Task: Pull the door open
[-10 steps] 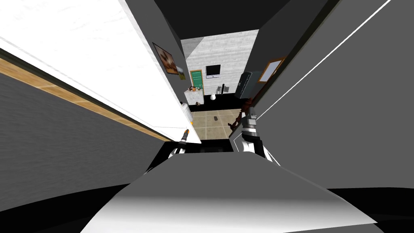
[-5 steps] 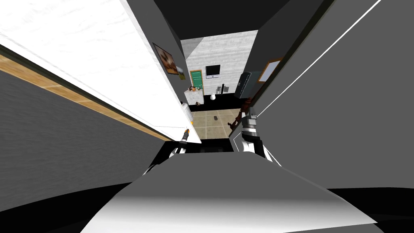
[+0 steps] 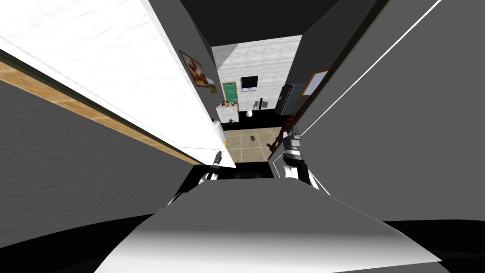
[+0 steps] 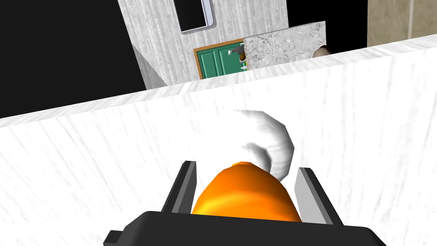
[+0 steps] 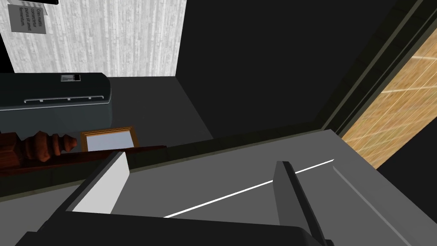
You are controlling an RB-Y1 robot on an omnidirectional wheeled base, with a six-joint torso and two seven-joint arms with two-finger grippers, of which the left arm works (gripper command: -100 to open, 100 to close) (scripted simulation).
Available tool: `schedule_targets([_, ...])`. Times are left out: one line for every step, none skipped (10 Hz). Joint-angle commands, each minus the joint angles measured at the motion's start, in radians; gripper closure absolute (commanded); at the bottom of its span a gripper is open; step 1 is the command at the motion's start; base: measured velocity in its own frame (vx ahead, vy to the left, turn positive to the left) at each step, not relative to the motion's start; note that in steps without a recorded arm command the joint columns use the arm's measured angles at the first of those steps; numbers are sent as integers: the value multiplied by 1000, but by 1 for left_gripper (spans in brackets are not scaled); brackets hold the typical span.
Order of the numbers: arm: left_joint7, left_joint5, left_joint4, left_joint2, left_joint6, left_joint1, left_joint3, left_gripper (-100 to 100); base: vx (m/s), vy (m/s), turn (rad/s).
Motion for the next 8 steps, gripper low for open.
schedule_targets([50,16,14,-7,-12,-15,-29,100,-46,13,-9])
schedule_targets([66,16,14,-7,-12,-15,-29,100,-34,16,-9])
schedule_targets([66,16,14,-7,-12,-15,-29,100,-17,4,-2])
schedule_targets([108,29,18,-6,-12,-20,-44,100,-27,8,3])
schedule_targets([132,43,22,-4,-13,-25,-58,100,-47,18,-11])
schedule_targets([150,43,22,-4,-13,-25,-58,100,-40,6,-14])
schedule_targets([185,56,26,-2,-13,-30,-73,100,-37,6,-12])
schedule_targets([191,56,26,-2,-13,-30,-73,100,-26,10,-8])
